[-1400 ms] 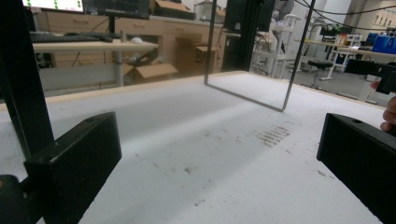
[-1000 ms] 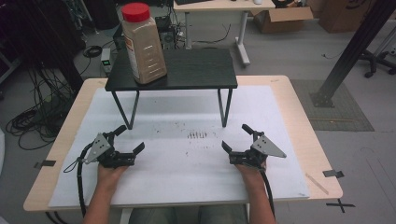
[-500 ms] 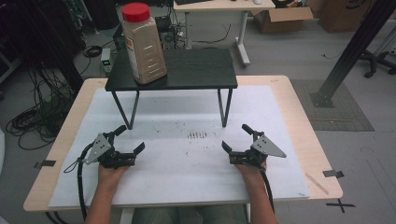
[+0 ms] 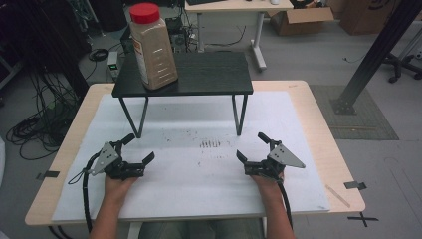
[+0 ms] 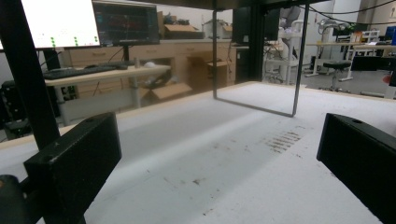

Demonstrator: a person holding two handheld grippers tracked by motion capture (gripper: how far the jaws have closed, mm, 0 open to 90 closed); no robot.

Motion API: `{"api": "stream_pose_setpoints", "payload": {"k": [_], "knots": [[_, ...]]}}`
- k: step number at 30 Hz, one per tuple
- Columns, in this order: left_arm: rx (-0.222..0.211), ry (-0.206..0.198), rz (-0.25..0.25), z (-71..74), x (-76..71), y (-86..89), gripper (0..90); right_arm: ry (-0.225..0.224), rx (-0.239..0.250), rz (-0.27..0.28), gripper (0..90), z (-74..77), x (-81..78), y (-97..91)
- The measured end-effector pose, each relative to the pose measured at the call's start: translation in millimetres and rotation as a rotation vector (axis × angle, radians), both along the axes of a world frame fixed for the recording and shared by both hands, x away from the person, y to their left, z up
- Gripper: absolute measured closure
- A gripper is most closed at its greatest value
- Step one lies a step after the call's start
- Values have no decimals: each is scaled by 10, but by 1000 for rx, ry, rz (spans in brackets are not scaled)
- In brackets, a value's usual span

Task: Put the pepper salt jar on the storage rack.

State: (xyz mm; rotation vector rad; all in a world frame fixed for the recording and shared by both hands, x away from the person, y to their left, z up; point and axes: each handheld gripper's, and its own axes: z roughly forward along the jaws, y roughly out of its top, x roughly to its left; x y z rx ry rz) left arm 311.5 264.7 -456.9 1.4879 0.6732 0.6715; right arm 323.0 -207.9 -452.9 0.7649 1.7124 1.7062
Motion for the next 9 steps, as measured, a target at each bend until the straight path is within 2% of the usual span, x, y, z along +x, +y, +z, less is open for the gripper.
{"api": "stream_pose_setpoints", "payload": {"k": [9], "knots": [[-6,4,0,0,5,7,2,-1,-1,0,0,0,-2,1]]}}
